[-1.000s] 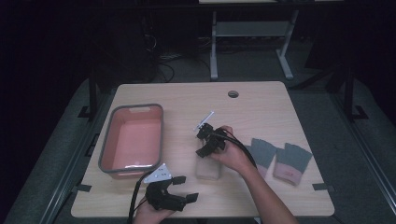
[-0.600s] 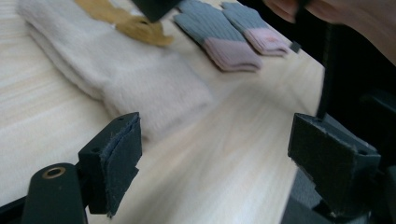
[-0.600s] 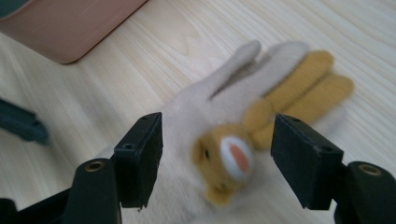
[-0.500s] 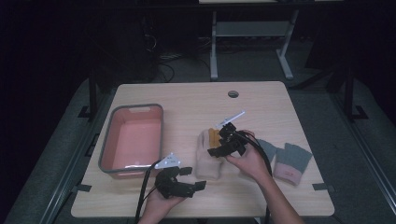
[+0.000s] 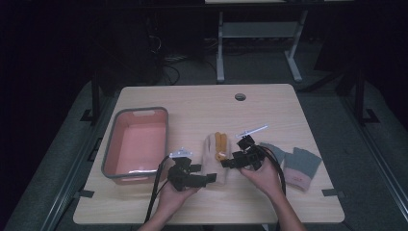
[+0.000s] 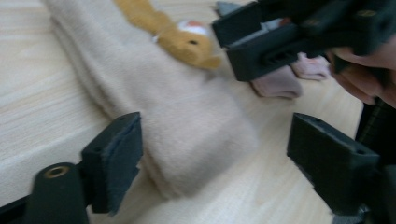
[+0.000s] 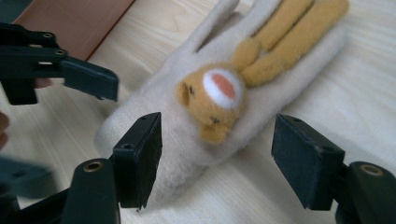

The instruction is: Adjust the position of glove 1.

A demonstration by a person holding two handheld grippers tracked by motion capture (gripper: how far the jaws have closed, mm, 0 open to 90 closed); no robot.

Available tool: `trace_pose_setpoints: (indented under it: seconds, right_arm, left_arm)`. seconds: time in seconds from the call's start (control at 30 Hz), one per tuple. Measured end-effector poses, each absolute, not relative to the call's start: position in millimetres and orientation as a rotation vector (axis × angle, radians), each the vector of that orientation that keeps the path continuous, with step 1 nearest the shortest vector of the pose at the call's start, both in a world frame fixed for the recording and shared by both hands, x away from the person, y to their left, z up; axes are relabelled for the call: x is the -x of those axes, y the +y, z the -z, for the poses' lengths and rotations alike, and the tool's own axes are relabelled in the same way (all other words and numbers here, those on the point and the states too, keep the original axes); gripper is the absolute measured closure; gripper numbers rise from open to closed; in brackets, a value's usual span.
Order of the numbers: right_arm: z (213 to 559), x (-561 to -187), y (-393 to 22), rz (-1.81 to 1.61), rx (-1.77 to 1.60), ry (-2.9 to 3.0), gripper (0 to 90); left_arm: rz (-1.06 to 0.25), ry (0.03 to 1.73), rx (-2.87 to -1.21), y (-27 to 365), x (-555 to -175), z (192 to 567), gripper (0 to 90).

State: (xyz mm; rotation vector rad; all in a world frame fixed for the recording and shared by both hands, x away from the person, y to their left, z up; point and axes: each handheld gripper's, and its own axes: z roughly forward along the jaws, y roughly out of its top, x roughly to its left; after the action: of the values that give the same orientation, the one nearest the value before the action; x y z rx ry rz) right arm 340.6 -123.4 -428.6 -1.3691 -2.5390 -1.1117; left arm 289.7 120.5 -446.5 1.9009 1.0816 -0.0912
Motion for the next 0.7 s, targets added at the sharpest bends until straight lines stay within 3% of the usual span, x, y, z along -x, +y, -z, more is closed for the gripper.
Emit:
trace_pose_setpoints:
  seconds: [0.4,0.7]
  right_arm:
    - [447.8,-342.3,-123.4,1.108,1.478,-2.395,37.8]
    - [458.7,-342.2,-120.8,1.092,1.562,-2.301,41.1]
  left_arm:
    - [0.111,1.239,-1.904,117.7,-303.7,459.8,37.5]
    - [0.151,1.245,-1.922,114.3,-307.4,466.1,46.8]
